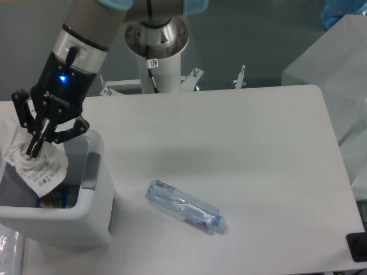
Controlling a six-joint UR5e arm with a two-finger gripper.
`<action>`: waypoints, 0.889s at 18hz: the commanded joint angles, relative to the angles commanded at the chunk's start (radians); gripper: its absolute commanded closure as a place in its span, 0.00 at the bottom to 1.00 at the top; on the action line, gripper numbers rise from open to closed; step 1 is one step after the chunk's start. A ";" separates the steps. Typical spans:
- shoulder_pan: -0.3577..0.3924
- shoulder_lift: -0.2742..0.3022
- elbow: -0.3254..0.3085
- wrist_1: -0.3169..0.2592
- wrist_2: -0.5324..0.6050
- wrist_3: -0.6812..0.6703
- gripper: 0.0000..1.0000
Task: Place the trash in the trash can
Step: 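Open the gripper to drop the paper into the bin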
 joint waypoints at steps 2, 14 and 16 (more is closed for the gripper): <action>-0.005 -0.003 -0.001 0.000 0.002 0.014 0.42; 0.112 0.003 0.020 -0.003 0.092 0.012 0.02; 0.185 0.003 0.011 -0.005 0.098 -0.007 0.01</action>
